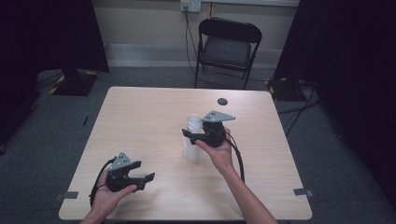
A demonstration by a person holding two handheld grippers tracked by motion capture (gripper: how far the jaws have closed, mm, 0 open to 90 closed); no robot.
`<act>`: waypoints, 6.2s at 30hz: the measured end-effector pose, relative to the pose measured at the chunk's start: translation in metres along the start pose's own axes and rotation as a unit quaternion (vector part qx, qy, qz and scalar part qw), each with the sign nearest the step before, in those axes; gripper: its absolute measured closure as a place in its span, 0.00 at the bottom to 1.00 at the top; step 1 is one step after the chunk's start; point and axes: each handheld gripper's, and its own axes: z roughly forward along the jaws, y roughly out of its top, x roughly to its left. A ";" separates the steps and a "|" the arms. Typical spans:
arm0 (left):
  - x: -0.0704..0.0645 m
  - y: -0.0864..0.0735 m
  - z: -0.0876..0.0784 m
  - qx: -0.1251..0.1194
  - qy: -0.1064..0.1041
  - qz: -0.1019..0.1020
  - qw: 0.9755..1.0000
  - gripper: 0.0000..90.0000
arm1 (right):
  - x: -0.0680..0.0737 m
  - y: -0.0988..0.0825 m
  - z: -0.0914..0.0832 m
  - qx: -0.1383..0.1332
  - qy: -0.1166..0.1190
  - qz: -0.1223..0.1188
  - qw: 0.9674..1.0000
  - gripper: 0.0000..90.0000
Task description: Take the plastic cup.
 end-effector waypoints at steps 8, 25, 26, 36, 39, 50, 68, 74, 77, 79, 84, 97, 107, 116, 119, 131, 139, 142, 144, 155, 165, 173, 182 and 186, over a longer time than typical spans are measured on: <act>-0.001 0.000 0.001 0.005 0.001 0.010 1.000 0.28 | 0.002 0.006 -0.002 -0.010 0.001 0.000 1.000 0.37; -0.001 0.000 0.003 0.010 0.005 0.006 1.000 0.28 | 0.000 0.017 -0.010 -0.030 0.001 0.002 1.000 0.38; -0.001 0.000 0.002 0.011 0.005 0.006 1.000 0.28 | 0.000 0.017 -0.010 -0.030 0.001 0.003 1.000 0.38; 0.000 0.000 0.001 0.010 0.009 0.008 1.000 0.28 | 0.002 0.025 -0.012 -0.038 0.004 0.008 0.999 0.39; 0.000 0.000 0.002 0.013 0.010 0.010 1.000 0.27 | 0.002 0.027 -0.014 -0.043 0.003 0.010 0.999 0.40; 0.001 0.000 0.001 0.009 0.015 0.001 1.000 0.26 | 0.000 0.033 -0.022 -0.059 0.007 0.025 0.998 0.42; 0.001 0.000 0.000 0.010 0.013 0.001 1.000 0.26 | -0.004 0.045 -0.037 -0.089 0.018 0.047 0.995 0.43; 0.002 0.000 0.000 0.009 0.023 0.002 1.000 0.26 | -0.006 0.048 -0.046 -0.098 0.019 0.048 0.994 0.43; 0.003 0.000 0.000 0.006 0.024 0.000 1.000 0.26 | -0.006 0.049 -0.052 -0.102 0.009 0.046 0.994 0.43; 0.004 0.000 -0.001 0.001 0.029 0.003 1.000 0.26 | -0.007 0.049 -0.056 -0.106 0.000 0.045 0.993 0.43; 0.005 -0.001 -0.003 -0.004 0.031 -0.002 1.000 0.26 | -0.010 0.049 -0.068 -0.113 -0.007 0.049 0.992 0.43; -0.002 0.000 -0.003 -0.028 0.022 -0.004 0.999 0.29 | -0.018 0.034 -0.098 -0.098 -0.033 0.066 0.992 0.43; -0.014 0.000 0.002 -0.026 -0.018 0.006 0.999 0.36 | -0.018 0.009 -0.107 -0.077 -0.021 0.088 0.993 0.42; -0.029 0.009 0.007 -0.049 -0.033 0.045 0.997 0.39 | -0.011 -0.012 -0.109 -0.056 -0.003 0.108 0.993 0.43; -0.031 0.015 0.011 -0.049 -0.029 0.052 0.997 0.39 | -0.009 -0.016 -0.108 -0.052 0.005 0.113 0.992 0.43; -0.058 0.057 0.033 -0.042 -0.056 0.095 0.993 0.37 | 0.005 -0.027 -0.108 -0.039 0.030 0.114 0.992 0.44; -0.095 0.065 0.054 -0.056 -0.085 0.123 0.987 0.34 | 0.012 -0.033 -0.107 -0.037 0.050 0.130 0.989 0.46; -0.101 0.064 0.055 -0.075 -0.080 0.129 0.986 0.40 | 0.014 -0.036 -0.106 -0.036 0.061 0.146 0.987 0.46; -0.102 0.063 0.055 -0.087 -0.080 0.121 0.986 0.41 | 0.014 -0.037 -0.105 -0.034 0.075 0.164 0.983 0.47; -0.102 0.052 0.056 -0.126 -0.076 0.096 0.984 0.62 | 0.019 -0.043 -0.093 -0.018 0.122 0.224 0.967 0.47; -0.107 0.049 0.055 -0.163 -0.045 0.130 0.977 0.70 | 0.021 -0.049 -0.085 -0.009 0.150 0.266 0.952 0.46; -0.117 0.047 0.050 -0.212 -0.021 0.149 0.966 0.69 | 0.023 -0.048 -0.081 -0.008 0.187 0.292 0.938 0.47; -0.118 0.046 0.050 -0.224 -0.003 0.169 0.960 0.67 | 0.025 -0.051 -0.077 -0.006 0.208 0.314 0.926 0.48; -0.119 0.047 0.049 -0.230 0.004 0.179 0.957 0.68 | 0.027 -0.051 -0.075 -0.005 0.218 0.320 0.922 0.48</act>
